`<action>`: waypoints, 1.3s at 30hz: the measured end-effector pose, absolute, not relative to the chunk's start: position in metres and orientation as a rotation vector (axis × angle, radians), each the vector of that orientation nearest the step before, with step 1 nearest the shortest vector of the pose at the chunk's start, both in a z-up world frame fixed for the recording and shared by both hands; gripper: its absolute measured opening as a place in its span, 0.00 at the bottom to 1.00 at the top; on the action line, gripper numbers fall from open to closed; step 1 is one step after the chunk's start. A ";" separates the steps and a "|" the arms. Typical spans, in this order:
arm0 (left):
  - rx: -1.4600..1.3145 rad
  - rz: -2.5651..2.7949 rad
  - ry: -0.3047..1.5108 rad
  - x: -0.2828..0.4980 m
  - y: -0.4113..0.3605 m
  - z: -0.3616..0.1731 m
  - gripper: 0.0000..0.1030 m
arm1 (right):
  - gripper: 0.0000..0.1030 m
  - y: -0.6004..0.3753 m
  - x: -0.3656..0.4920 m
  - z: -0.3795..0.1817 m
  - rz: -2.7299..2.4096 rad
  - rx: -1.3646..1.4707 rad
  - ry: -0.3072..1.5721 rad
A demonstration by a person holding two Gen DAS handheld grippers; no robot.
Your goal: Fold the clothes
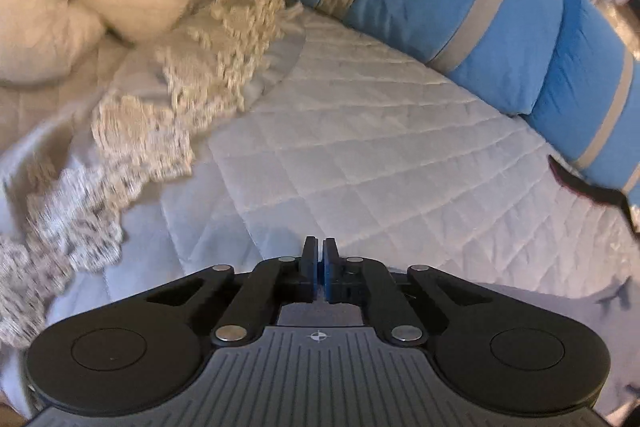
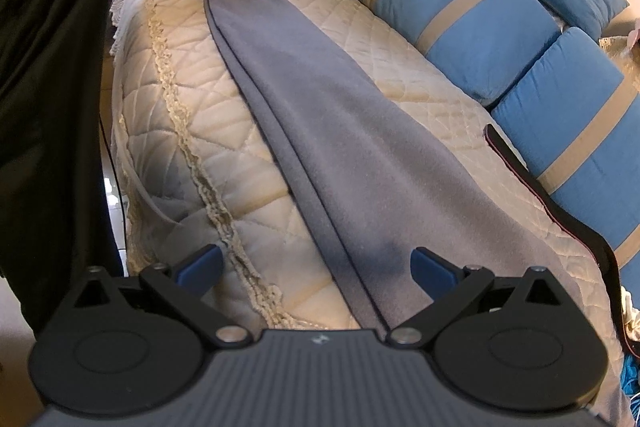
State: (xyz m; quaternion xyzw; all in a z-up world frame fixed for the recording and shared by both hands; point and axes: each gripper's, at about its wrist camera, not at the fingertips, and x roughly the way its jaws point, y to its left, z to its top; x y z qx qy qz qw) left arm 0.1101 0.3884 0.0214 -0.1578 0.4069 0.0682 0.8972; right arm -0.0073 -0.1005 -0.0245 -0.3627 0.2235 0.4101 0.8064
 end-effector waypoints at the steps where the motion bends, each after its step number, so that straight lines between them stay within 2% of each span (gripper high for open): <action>1: -0.299 0.147 0.828 0.109 0.385 0.024 0.02 | 1.00 -0.101 -0.007 -0.024 0.878 -0.776 0.478; 10: -0.183 0.169 0.754 0.115 0.368 0.040 0.02 | 1.00 -0.101 -0.007 -0.024 0.879 -0.770 0.483; 13: -0.146 0.200 0.815 0.122 0.363 0.035 0.06 | 1.00 -0.102 -0.007 -0.024 0.877 -0.770 0.482; 15: -0.138 0.222 0.851 0.124 0.364 0.033 0.17 | 1.00 -0.102 -0.007 -0.023 0.875 -0.768 0.478; 17: -0.136 0.238 0.863 0.123 0.364 0.035 0.34 | 1.00 -0.104 -0.007 -0.022 0.871 -0.762 0.467; 23: -0.149 0.223 0.778 0.113 0.338 0.073 0.63 | 1.00 -0.117 0.004 -0.004 0.853 -0.615 0.492; 31: -0.080 -0.028 0.758 0.131 0.226 0.104 0.66 | 1.00 -0.155 0.031 0.010 0.662 -0.366 0.603; 36: -0.106 -0.182 0.756 0.143 0.142 0.099 0.66 | 0.99 -0.170 0.040 0.012 0.552 -0.267 0.598; 39: -0.088 -0.279 0.781 0.158 0.089 0.087 0.66 | 0.97 -0.174 0.056 0.004 0.425 -0.222 0.674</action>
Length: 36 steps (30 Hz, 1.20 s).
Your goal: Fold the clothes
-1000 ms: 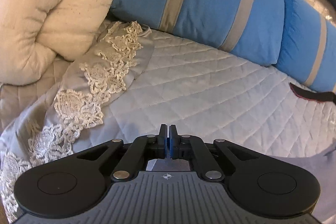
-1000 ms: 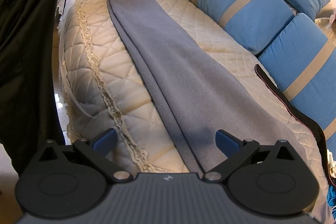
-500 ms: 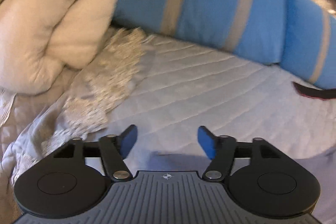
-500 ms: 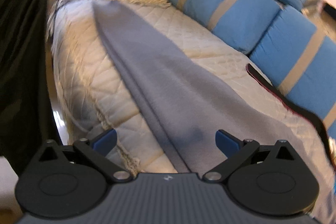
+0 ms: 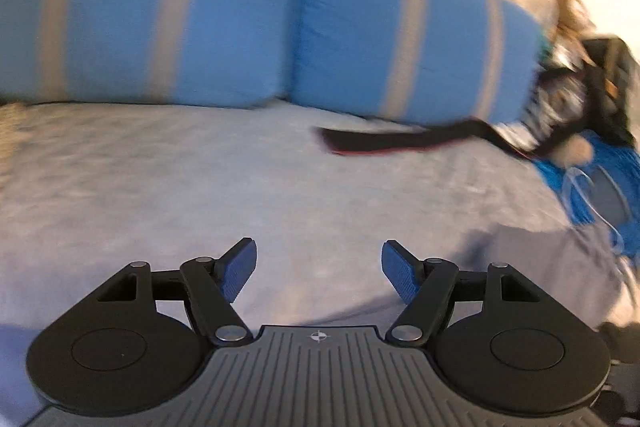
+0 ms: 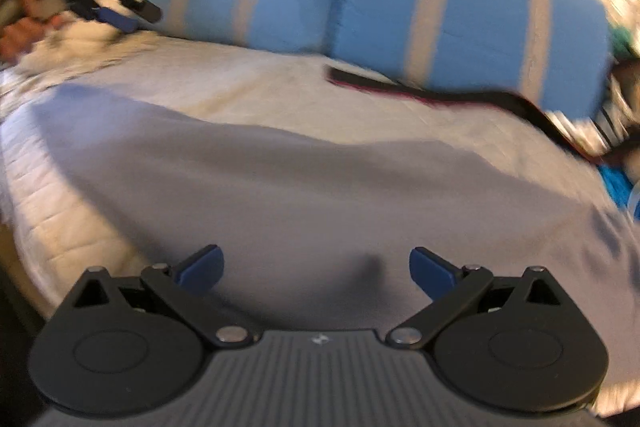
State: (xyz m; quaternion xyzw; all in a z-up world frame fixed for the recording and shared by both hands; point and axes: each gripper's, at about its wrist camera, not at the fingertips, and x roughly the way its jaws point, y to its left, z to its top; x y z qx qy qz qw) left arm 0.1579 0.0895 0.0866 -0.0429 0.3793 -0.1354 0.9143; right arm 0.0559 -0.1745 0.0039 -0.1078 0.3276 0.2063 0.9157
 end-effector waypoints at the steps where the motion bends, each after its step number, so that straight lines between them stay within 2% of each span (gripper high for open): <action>1: -0.080 -0.310 0.786 0.164 0.073 0.081 0.66 | 0.96 -0.175 0.060 -0.002 0.386 -0.227 0.707; 6: -0.102 -0.434 0.799 0.188 0.014 0.049 0.66 | 0.99 -0.179 0.061 -0.011 0.348 -0.217 0.748; 14: 0.116 -0.527 0.832 0.210 -0.063 0.009 0.64 | 1.00 -0.184 0.061 -0.014 0.365 -0.200 0.750; 19: 0.009 -0.618 0.868 0.228 -0.078 -0.006 0.64 | 1.00 -0.184 0.063 -0.015 0.370 -0.200 0.747; 21: -0.043 -0.619 0.910 0.235 -0.083 -0.014 0.47 | 1.00 -0.184 0.063 -0.015 0.371 -0.201 0.747; 22: -0.072 -0.620 0.934 0.239 -0.085 -0.018 0.29 | 1.00 -0.184 0.064 -0.015 0.372 -0.200 0.747; 23: -0.099 -0.630 0.954 0.242 -0.086 -0.021 0.18 | 1.00 -0.185 0.063 -0.015 0.374 -0.200 0.745; 24: -0.119 -0.642 0.968 0.243 -0.088 -0.023 0.13 | 1.00 -0.185 0.063 -0.015 0.376 -0.201 0.743; 25: -0.115 -0.661 0.964 0.241 -0.091 -0.022 0.04 | 1.00 -0.185 0.063 -0.015 0.378 -0.202 0.742; 29: -0.020 -0.742 0.903 0.215 -0.107 -0.008 0.02 | 1.00 -0.186 0.065 -0.015 0.387 -0.197 0.741; 36: 0.350 -0.868 0.765 0.137 -0.140 -0.003 0.02 | 1.00 -0.187 0.065 -0.015 0.389 -0.193 0.740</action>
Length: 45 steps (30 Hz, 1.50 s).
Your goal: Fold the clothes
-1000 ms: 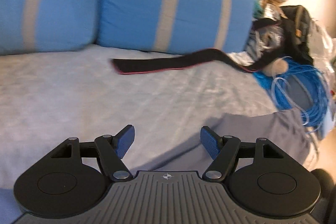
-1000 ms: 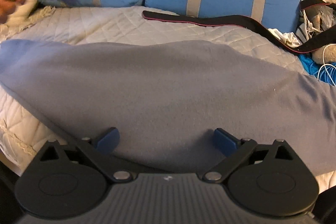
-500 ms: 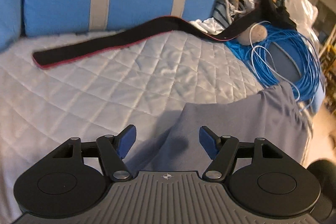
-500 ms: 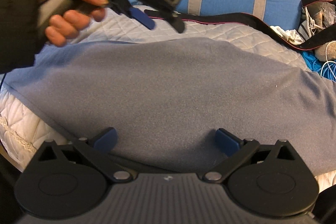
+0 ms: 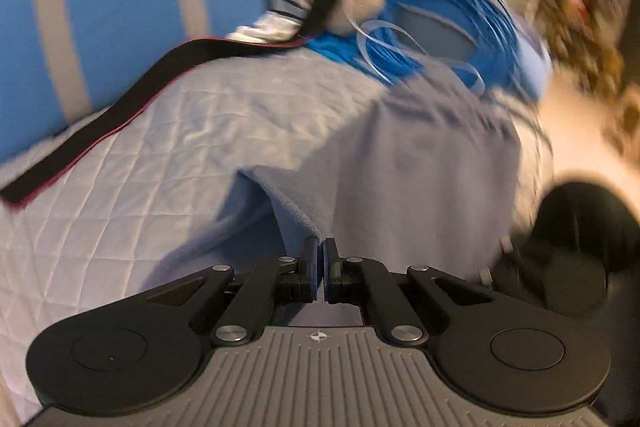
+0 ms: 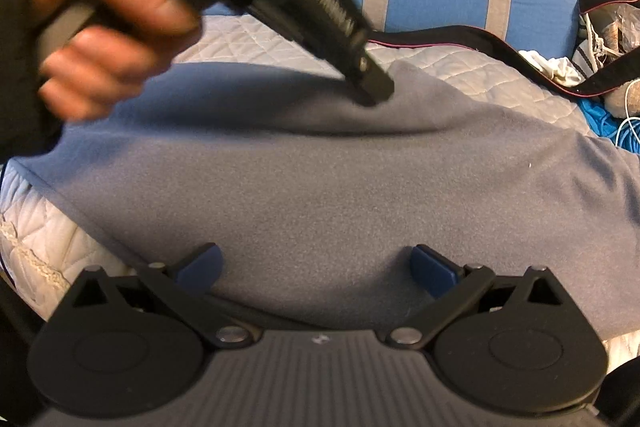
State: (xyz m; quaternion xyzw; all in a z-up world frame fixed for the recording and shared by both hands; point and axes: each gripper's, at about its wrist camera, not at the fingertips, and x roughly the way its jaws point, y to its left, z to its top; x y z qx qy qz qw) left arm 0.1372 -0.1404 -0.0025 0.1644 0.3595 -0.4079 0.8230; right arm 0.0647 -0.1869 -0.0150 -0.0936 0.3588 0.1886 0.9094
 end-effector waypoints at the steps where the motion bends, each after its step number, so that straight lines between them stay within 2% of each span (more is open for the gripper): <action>1: 0.347 -0.874 0.769 0.135 -0.141 -0.005 0.03 | 1.00 -0.187 0.064 -0.015 0.389 -0.193 0.740; 4: 0.316 -0.863 0.769 0.142 -0.137 -0.007 0.04 | 1.00 -0.187 0.064 -0.015 0.390 -0.191 0.740; 6: 0.280 -0.846 0.782 0.152 -0.132 -0.006 0.10 | 1.00 -0.188 0.064 -0.015 0.390 -0.191 0.740; 8: 0.227 -0.833 0.803 0.164 -0.127 -0.004 0.34 | 1.00 -0.187 0.063 -0.014 0.391 -0.191 0.739; 11: 0.103 -0.799 0.849 0.186 -0.117 -0.005 0.49 | 1.00 -0.187 0.063 -0.014 0.392 -0.192 0.740; 16: -0.027 -0.802 0.967 0.224 -0.111 -0.020 0.50 | 1.00 -0.187 0.064 -0.014 0.394 -0.193 0.744; 31: -0.622 -1.063 1.338 0.330 -0.118 -0.081 0.48 | 1.00 -0.186 0.064 -0.013 0.397 -0.200 0.756; 33: -0.651 -1.052 1.327 0.336 -0.120 -0.081 0.45 | 1.00 -0.186 0.064 -0.014 0.397 -0.200 0.755; 35: -0.604 -1.046 1.303 0.339 -0.122 -0.075 0.30 | 1.00 -0.187 0.065 -0.014 0.398 -0.200 0.759; 36: -0.577 -1.039 1.290 0.338 -0.122 -0.071 0.27 | 1.00 -0.187 0.065 -0.014 0.399 -0.199 0.764; 38: -0.534 -1.014 1.265 0.337 -0.122 -0.064 0.08 | 1.00 -0.187 0.067 -0.014 0.401 -0.198 0.772; 40: -0.507 -0.996 1.218 0.336 -0.120 -0.054 0.04 | 1.00 -0.186 0.068 -0.014 0.401 -0.196 0.778; 45: -0.366 -0.966 1.109 0.319 -0.122 -0.029 0.03 | 1.00 -0.186 0.067 -0.013 0.400 -0.195 0.780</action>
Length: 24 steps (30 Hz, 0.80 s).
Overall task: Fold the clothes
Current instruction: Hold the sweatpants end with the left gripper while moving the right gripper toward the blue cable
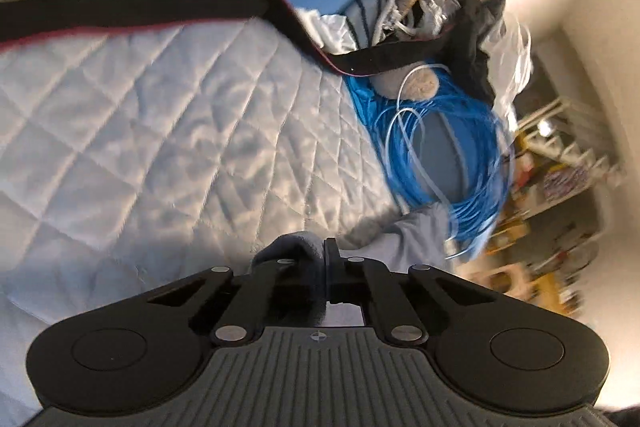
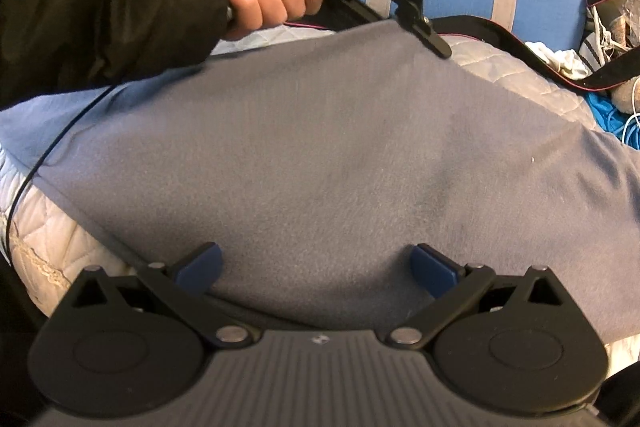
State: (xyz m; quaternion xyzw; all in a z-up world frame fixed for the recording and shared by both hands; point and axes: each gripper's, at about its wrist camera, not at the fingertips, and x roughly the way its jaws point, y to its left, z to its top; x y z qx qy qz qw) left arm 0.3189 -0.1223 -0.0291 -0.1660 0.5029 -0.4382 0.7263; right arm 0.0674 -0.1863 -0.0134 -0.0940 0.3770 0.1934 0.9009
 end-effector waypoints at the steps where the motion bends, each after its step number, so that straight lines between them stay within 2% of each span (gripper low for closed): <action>1: -0.326 -0.955 1.087 0.314 -0.125 -0.024 0.03 | 1.00 -0.186 0.067 -0.013 0.400 -0.194 0.780; 7: -0.147 -0.904 0.955 0.285 -0.132 0.000 0.04 | 1.00 -0.186 0.068 -0.014 0.402 -0.191 0.779; 14: -0.141 -0.832 0.961 0.275 -0.133 -0.003 0.04 | 1.00 -0.195 0.067 -0.008 0.422 -0.160 0.761; 18: -0.148 -0.819 0.957 0.274 -0.133 -0.009 0.04 | 0.99 -0.231 0.064 0.029 0.448 -0.038 0.742; 24: -0.165 -0.809 0.976 0.277 -0.133 -0.015 0.04 | 0.99 -0.333 0.109 0.075 0.266 0.062 0.656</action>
